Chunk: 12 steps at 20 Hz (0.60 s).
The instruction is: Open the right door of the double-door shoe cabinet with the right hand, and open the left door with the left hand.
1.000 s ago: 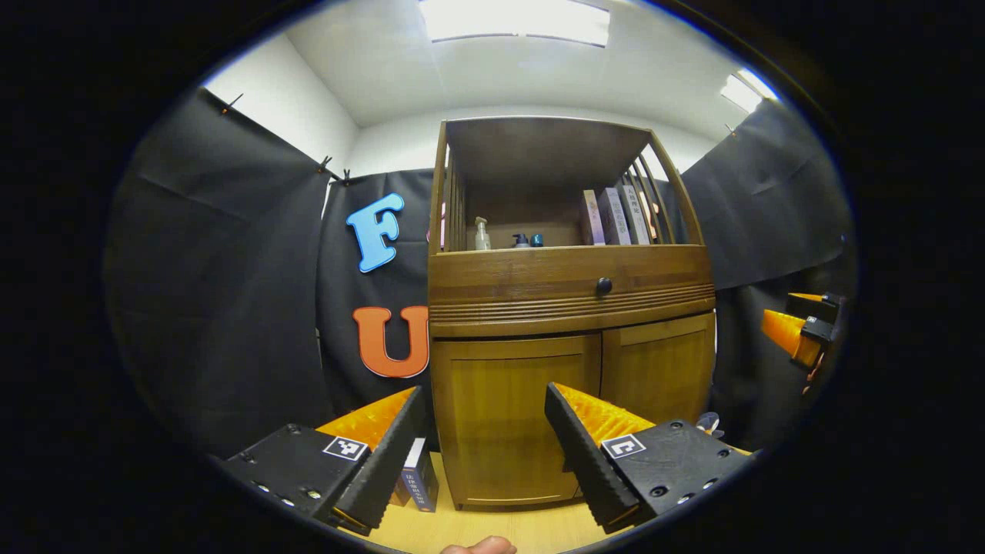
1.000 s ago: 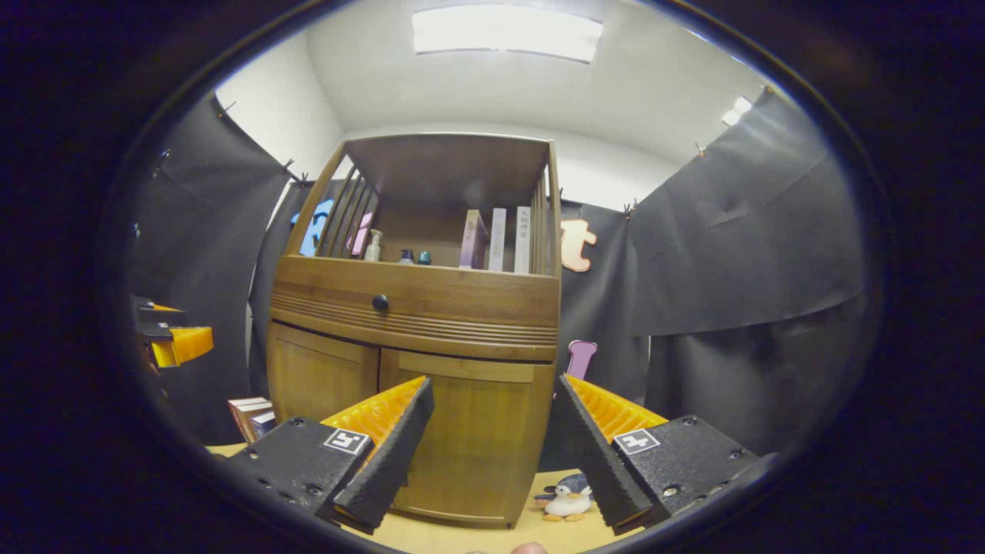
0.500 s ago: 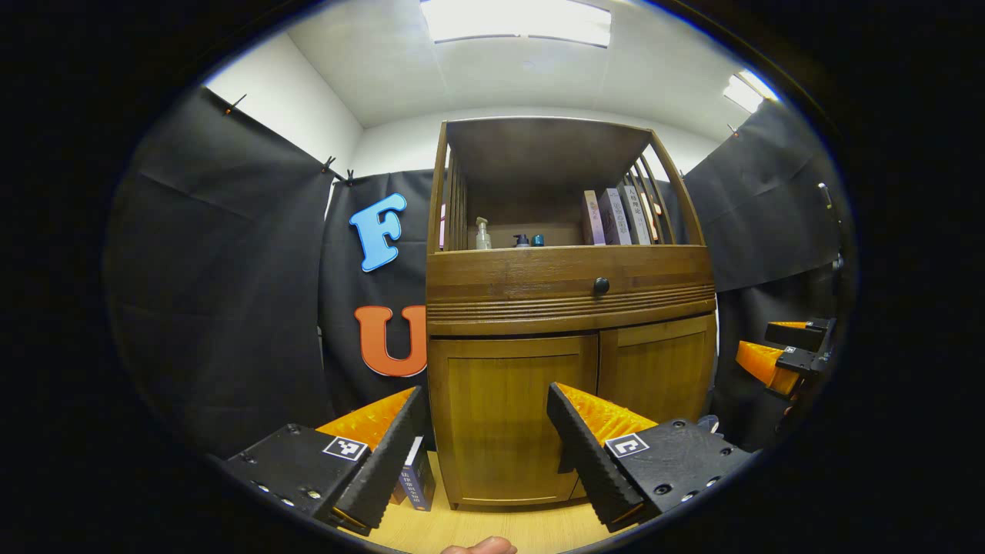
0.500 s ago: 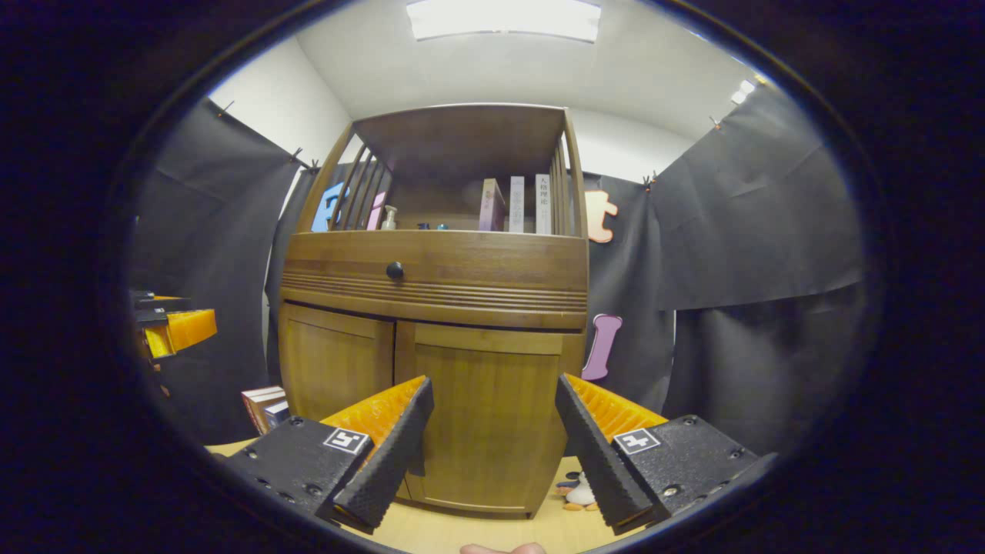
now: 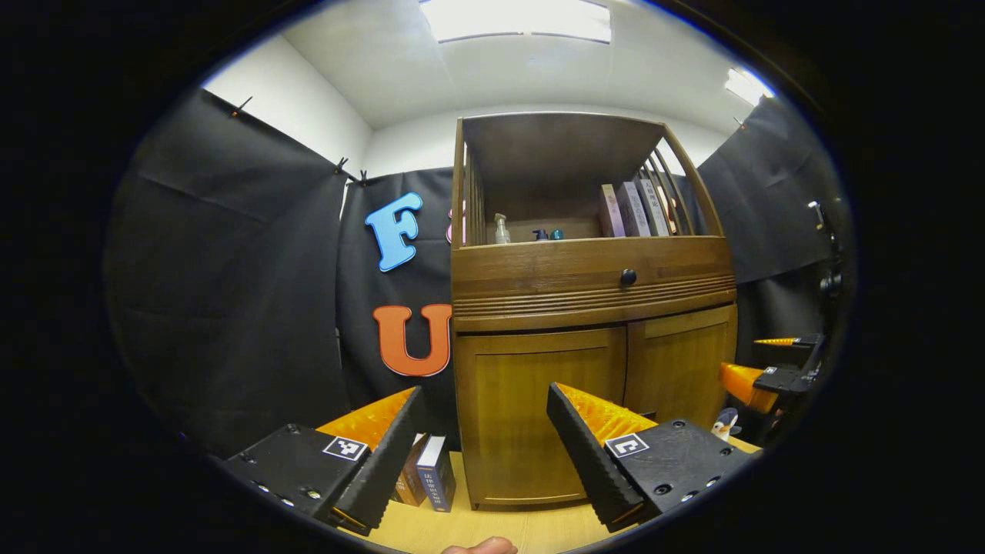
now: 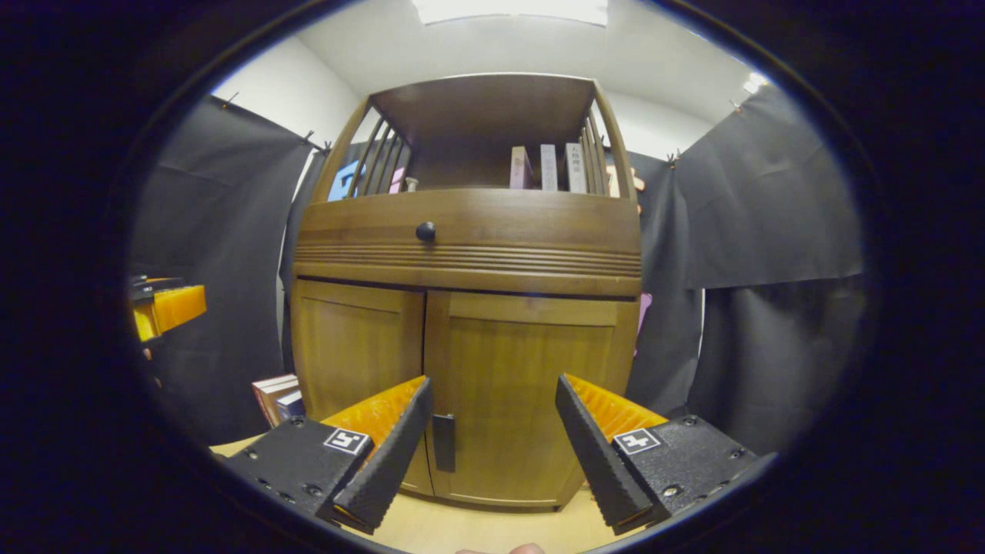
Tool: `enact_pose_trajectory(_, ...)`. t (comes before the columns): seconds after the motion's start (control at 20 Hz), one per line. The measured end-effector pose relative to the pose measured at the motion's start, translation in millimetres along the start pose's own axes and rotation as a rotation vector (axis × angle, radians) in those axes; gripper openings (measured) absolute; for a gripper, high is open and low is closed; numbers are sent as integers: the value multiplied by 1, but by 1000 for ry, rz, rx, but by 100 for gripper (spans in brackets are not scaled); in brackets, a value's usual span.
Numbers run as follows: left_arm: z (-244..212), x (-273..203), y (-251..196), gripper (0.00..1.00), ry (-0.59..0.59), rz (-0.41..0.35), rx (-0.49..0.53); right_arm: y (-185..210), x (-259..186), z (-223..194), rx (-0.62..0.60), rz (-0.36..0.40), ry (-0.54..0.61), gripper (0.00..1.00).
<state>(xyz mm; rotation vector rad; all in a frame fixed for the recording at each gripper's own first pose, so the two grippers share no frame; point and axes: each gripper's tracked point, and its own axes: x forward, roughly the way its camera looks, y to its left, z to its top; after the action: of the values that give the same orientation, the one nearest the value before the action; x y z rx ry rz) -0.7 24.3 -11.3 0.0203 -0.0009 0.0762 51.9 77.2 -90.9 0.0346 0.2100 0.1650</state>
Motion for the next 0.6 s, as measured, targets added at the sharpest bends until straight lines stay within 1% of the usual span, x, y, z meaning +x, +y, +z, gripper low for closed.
enact_pose_trajectory(0.05, 0, 1, 4, 96, 0, 3, 2, 7, 4, -2, 8, 13, 5, 100)
enact_pose_trajectory(0.1, -1, 1, 7, 100, -2, 7, 2, 15, 10, -3, 14, 26, 0, 100)
enact_pose_trajectory(0.15, -2, 2, 12, 100, 0, 11, 2, 20, 16, -6, 12, 31, 4, 100)
enact_pose_trajectory(0.25, -7, 2, 18, 100, 9, 19, 0, 28, 30, -26, 1, 35, 28, 100)
enact_pose_trajectory(0.3, -11, 1, 23, 100, 14, 27, 0, 38, 36, -37, 3, 54, 37, 100)
enact_pose_trajectory(0.35, -13, 2, 28, 96, 18, 37, 1, 45, 42, -44, 7, 71, 44, 99)
enact_pose_trajectory(0.45, -16, 1, 36, 96, 22, 50, -3, 53, 53, -62, 10, 86, 76, 96)
enact_pose_trajectory(0.5, -17, 0, 40, 100, 20, 54, -6, 59, 60, -73, 13, 93, 95, 96)
enact_pose_trajectory(0.55, -19, 0, 43, 100, 19, 60, -7, 62, 68, -80, 16, 98, 110, 94)
enact_pose_trajectory(0.6, -21, 2, 44, 96, 22, 64, -8, 62, 74, -87, 20, 90, 123, 93)
